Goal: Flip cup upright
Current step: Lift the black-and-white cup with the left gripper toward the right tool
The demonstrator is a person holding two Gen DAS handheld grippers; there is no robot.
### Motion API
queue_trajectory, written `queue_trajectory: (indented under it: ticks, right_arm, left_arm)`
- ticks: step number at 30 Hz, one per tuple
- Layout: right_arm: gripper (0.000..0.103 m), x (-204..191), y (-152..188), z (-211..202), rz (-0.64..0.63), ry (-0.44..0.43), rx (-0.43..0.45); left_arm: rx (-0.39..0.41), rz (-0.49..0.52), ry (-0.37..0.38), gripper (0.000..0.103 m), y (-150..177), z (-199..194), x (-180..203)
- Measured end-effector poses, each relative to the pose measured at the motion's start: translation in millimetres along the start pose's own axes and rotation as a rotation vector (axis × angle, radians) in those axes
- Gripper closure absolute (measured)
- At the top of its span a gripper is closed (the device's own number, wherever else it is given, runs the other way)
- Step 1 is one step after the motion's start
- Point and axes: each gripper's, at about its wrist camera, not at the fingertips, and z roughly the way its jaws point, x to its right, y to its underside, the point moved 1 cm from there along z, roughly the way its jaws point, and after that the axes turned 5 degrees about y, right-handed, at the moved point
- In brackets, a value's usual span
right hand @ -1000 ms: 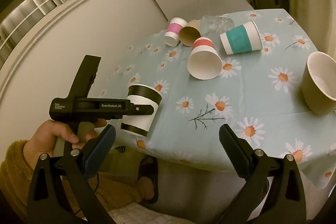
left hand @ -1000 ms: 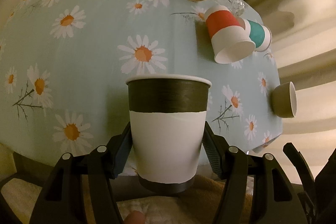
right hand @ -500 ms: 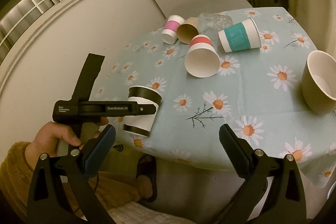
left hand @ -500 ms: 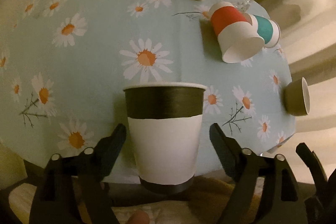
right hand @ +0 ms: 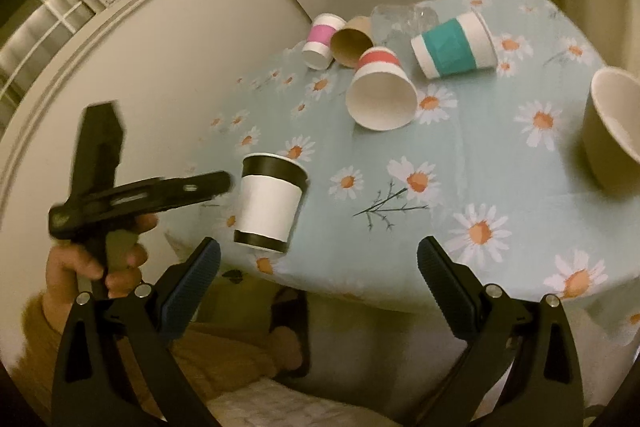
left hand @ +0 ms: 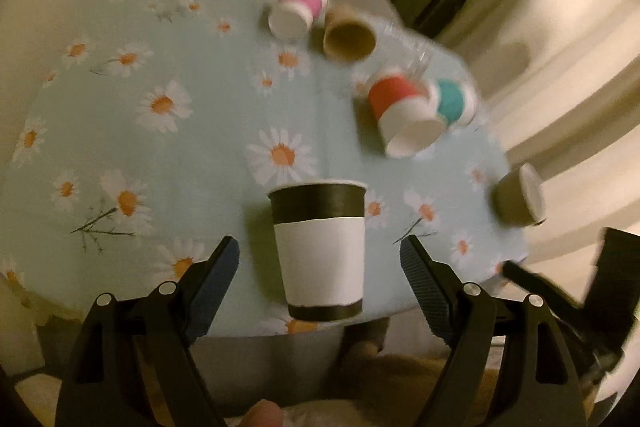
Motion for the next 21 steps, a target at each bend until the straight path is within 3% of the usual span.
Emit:
queue_trajectory:
  ticks: [4, 7, 10, 13, 15, 17, 21]
  right_arm:
    - [0.005, -6.7, -8.3, 9.7, 0.025, -0.019, -0.041]
    - [0.005, -18.9, -12.5, 21.3, 0.029, -0.021, -0.087]
    - [0.005, -36.0, -18.7, 39.0, 0.005, 0.007, -0.132]
    - [0.005, -49.8, -26.9, 55.9, -0.001, 0.016, -0.166]
    - [0.005, -60.1, -33.5, 69.4, -0.007, 0.026, -0.188]
    - [0.005, -68.6, -40.5, 82.4, -0.018, 0.056, -0.206]
    - [0.006, -79.0, -53.1, 104.9, -0.044, 0.118, -0.241]
  left_arm:
    - [0.052, -0.060, 0.067, 0.022, 20.9, -19.2, -18.1]
    - [0.058, -0.078, 0.053, 0.022, 41.0, -19.6, -30.9]
    - [0.059, -0.088, 0.092, 0.022, 52.0, -21.0, -43.3]
    - [0.074, -0.079, 0.062, 0.022, 57.8, -20.6, -59.1]
    - [0.055, -0.103, 0.051, 0.022, 62.1, -17.3, -72.7]
    - [0.013, -0.138, 0.083, 0.022, 64.9, -11.0, -82.3]
    - [0.009, -0.140, 0.133, 0.022, 67.1, -15.1, -82.8]
